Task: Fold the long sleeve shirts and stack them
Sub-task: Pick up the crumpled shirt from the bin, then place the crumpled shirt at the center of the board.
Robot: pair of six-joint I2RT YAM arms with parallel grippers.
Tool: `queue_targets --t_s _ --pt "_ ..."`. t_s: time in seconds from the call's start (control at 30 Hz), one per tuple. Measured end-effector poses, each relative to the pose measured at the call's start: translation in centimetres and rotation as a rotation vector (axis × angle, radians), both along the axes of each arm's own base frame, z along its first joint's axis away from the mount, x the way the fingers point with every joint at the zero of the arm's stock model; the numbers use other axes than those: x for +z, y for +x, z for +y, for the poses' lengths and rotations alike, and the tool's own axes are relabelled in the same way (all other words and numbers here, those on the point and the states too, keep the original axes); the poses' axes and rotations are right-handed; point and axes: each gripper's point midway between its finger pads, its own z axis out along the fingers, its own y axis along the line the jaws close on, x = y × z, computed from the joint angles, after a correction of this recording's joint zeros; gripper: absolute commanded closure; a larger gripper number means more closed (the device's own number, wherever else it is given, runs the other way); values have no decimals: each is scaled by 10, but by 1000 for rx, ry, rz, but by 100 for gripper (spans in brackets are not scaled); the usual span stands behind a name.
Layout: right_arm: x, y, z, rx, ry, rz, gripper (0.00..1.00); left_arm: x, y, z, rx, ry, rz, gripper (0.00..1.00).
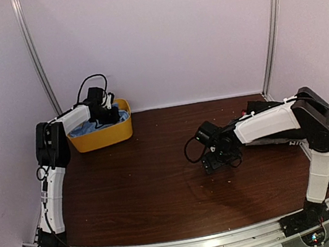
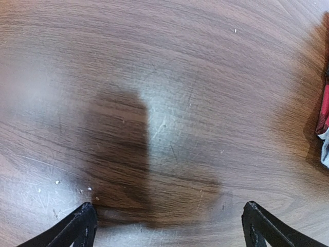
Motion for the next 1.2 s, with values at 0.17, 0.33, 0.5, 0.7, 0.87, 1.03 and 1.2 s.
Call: queue_targets --t_s 0.17,0.33,0.5,0.7,0.87,1.03,1.2 --pt "0 0 0 -3 2 -2 0 19 -1 0 -6 -4 -25 100" --pt "0 0 0 -7 9 -6 0 112 -10 4 -13 -46 -152 100" --pt "1 -2 0 -5 17 -4 0 282 -51 -2 -77 -220 -425 100" --pt "38 -1 12 16 153 -74 0 447 -140 -24 -265 -500 -697 100" --pt "139 7 43 89 453 -278 0 494 -197 -69 -461 -666 -723 100" --pt "208 7 42 108 599 -423 0 485 -235 -125 -618 -748 -617 100" --pt "241 3 -3 -7 598 -527 0 452 -274 -185 -759 -782 -471 100"
